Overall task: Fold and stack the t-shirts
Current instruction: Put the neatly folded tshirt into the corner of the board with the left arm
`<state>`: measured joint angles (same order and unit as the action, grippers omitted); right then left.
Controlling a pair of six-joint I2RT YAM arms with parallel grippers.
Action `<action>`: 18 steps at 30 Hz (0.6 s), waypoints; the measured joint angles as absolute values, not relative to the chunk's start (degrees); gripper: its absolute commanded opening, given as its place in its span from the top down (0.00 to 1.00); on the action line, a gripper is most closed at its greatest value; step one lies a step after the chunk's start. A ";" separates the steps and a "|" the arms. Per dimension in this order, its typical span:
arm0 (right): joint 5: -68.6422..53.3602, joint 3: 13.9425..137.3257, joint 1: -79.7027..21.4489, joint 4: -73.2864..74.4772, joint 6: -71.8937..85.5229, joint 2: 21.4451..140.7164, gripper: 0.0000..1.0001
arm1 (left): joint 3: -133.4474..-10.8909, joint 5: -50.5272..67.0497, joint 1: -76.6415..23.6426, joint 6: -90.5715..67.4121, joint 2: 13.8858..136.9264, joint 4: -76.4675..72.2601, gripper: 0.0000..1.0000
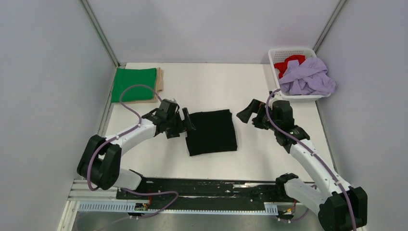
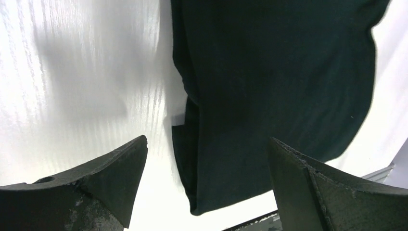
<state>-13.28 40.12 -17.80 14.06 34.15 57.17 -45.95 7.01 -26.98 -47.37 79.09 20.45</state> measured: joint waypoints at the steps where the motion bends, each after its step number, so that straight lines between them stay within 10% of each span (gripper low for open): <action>1: -12.71 39.68 -17.80 14.72 34.15 56.01 0.00 | -45.52 7.11 -27.16 -48.12 80.05 19.88 0.00; 9: -6.35 38.24 -17.80 19.51 32.97 49.45 0.00 | -44.99 7.66 -29.12 -53.32 87.66 13.58 0.08; 18: -1.96 38.24 -17.30 20.80 30.85 49.21 0.00 | -53.43 8.64 -34.02 -57.04 99.48 9.98 0.88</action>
